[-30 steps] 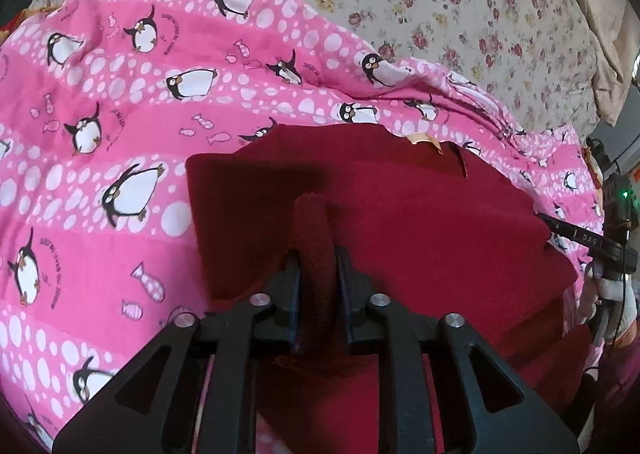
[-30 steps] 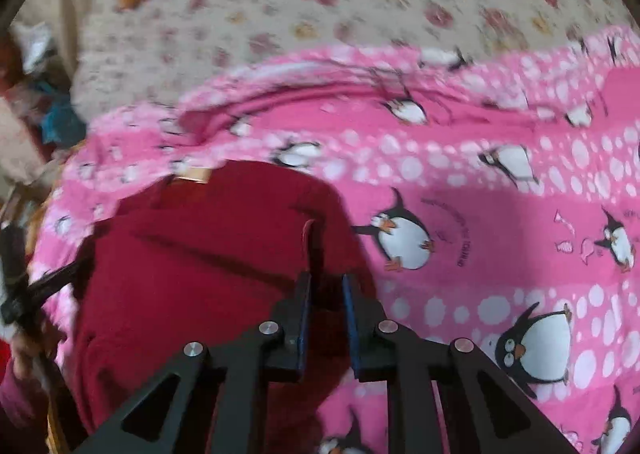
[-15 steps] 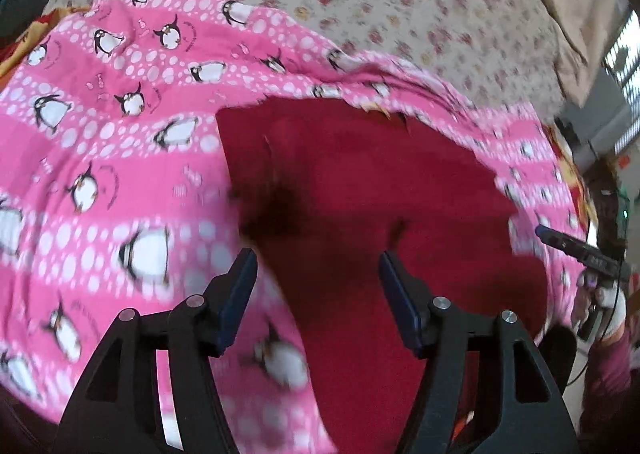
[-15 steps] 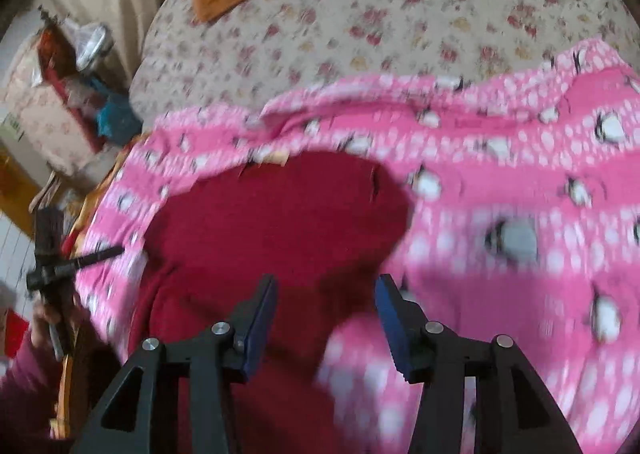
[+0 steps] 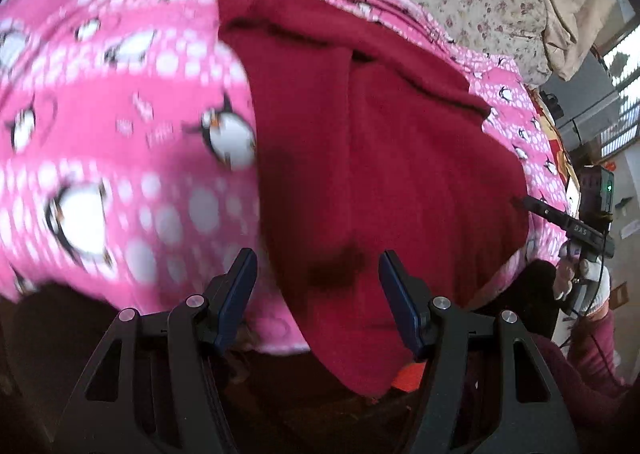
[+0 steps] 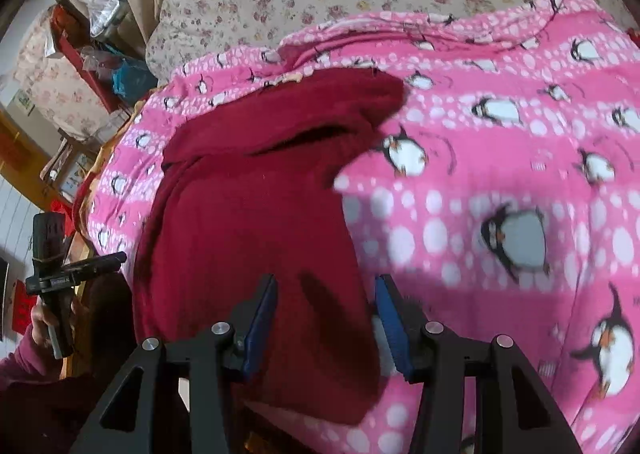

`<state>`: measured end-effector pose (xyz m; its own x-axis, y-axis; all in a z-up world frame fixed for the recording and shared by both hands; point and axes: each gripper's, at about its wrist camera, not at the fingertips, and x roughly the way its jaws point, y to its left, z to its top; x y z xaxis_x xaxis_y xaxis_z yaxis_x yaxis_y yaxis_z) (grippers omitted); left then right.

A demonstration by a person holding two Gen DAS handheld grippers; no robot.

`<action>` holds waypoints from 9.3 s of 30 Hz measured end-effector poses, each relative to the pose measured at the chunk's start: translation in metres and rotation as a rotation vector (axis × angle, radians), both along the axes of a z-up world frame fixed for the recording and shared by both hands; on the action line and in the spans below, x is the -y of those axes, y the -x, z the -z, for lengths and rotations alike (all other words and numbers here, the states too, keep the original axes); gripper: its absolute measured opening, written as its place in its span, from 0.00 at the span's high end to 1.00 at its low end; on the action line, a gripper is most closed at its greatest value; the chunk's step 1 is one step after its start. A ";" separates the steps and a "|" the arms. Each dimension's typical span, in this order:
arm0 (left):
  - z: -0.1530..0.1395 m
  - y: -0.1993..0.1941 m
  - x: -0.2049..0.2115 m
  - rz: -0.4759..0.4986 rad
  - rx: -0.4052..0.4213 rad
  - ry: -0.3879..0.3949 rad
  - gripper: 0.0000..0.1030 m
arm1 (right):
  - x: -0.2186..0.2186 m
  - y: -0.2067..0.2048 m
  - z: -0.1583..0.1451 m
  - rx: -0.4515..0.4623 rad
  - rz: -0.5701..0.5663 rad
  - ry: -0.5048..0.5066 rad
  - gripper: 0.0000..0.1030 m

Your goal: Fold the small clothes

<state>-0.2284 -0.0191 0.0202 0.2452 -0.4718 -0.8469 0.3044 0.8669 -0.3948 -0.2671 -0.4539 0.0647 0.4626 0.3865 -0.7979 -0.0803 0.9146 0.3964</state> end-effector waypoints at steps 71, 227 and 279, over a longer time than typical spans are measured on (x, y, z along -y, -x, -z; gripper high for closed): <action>-0.018 0.070 -0.039 -0.006 -0.037 0.175 0.94 | -0.084 0.075 0.019 -0.142 -0.311 -0.223 0.93; -0.030 -0.131 -0.020 0.126 0.128 0.043 0.93 | 0.003 -0.100 -0.016 0.105 0.078 -0.016 0.94; -0.017 -0.167 0.032 -0.173 0.295 -0.119 0.37 | -0.121 -0.238 -0.013 0.112 -0.004 -0.162 0.34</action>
